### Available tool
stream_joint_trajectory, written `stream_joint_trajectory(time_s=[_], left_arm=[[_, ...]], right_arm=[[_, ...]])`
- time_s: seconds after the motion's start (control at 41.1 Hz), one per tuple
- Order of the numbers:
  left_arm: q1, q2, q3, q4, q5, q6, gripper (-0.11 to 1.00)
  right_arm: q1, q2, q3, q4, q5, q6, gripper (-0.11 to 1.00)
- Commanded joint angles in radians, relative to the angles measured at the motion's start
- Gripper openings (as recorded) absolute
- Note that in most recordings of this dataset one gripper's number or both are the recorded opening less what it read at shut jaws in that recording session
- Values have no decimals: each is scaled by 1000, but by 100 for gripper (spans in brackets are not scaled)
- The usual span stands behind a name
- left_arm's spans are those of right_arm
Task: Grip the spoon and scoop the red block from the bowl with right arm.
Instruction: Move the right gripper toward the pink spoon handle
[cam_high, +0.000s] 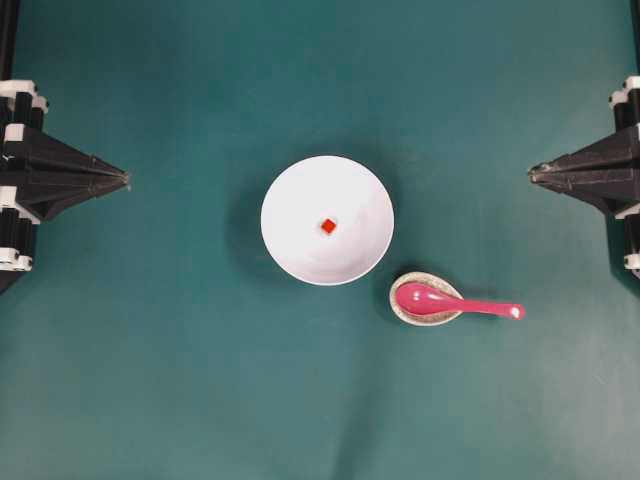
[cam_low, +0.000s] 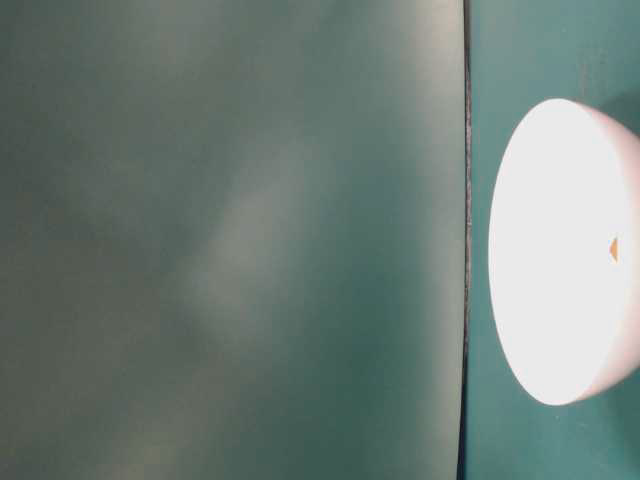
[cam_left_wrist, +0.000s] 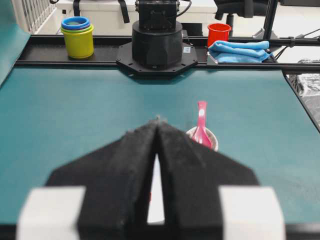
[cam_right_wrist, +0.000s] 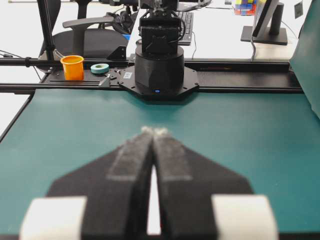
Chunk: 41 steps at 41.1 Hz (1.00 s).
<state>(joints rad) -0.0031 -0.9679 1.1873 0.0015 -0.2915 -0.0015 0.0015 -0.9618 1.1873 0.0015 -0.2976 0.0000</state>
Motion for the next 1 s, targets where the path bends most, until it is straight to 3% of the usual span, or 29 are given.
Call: stream_joint_trajectory(time_s=[0.0, 0.097, 0.681, 0.876, 0.973], left_arm=[[6, 12, -37, 14, 41, 8, 0], [11, 12, -54, 14, 94, 6, 0], [23, 3, -61, 14, 100, -14, 0], [43, 2, -61, 12, 104, -15, 0], [52, 3, -61, 14, 100, -15, 0]], right_arm=[[3, 2, -31, 0, 0, 6, 0], [3, 3, -37, 3, 2, 9, 0], [3, 3, -38, 14, 44, 37, 2], [3, 15, -35, 83, 49, 54, 42], [3, 32, -32, 98, 58, 63, 51]])
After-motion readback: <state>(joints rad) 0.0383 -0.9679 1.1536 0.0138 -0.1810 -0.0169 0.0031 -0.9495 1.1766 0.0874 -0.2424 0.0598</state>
